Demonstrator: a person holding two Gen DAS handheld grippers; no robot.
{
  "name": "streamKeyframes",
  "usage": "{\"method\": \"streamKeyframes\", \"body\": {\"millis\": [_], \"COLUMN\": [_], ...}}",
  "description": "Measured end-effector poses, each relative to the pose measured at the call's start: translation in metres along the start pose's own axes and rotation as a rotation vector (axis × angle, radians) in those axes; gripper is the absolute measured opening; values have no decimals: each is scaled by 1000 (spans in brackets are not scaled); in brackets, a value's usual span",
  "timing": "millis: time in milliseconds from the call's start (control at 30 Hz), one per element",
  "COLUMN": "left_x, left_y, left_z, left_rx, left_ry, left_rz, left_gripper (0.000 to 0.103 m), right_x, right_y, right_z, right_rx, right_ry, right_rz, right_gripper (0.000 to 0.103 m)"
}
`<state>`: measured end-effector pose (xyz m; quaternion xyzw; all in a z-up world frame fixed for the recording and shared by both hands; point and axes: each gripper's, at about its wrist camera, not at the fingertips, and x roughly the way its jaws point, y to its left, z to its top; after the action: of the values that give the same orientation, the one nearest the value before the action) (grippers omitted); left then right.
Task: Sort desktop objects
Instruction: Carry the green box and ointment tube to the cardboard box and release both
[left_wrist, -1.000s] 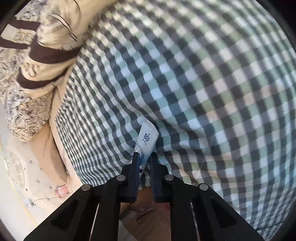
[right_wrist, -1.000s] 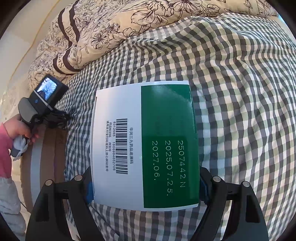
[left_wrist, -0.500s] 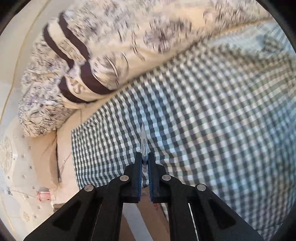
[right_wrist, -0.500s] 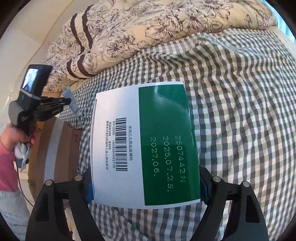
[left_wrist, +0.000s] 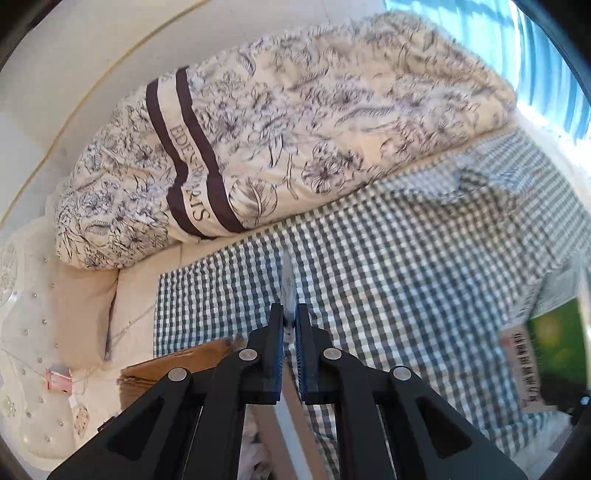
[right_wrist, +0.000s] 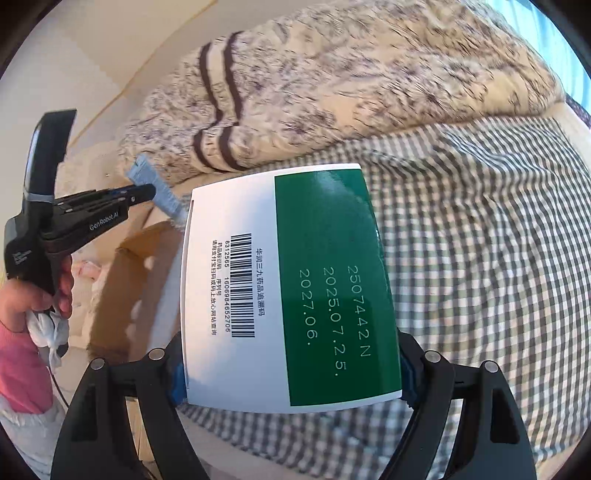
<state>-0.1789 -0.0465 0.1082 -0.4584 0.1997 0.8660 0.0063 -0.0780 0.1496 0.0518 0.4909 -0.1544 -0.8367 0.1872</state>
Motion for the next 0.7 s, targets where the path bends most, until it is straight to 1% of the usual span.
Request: {"method": "streamKeyframes", "body": {"millis": [133,233,367,433,500,567,633,700], "left_x": [-36,-60,-79,-81,-77,-68,-58,-44], "left_y": [34,64,98,116,132,144,151,158], "left_z": [-15,-32,-54,-66,-77,-90,-102,-112], "left_rx": [-64,-115,-149,-172,-201,-219,-229,-243], "left_ry": [-65,-103,-124,-128,-116,-100,-83,-67], "left_rz": [-3,-27,1,10,3,12,11,-15], "left_gripper": [6,6,6,6,6,6,6,6], "right_x": [-9,-12,-7,2,19,39,59,81], "right_y": [41,79,136,163,193,214,232,246], "right_z": [-4,-6,-11,-14,-17,-21,-27,-34], "right_rx": [-44,-96,-167,-197,-222,-243,-259,-290], "right_ry": [-14,-19,-6,14,47,80,111,135], "right_rz": [36,75,137,173,205,218,214,193], "right_gripper": [81,81,81,81,81,81,81,81]}}
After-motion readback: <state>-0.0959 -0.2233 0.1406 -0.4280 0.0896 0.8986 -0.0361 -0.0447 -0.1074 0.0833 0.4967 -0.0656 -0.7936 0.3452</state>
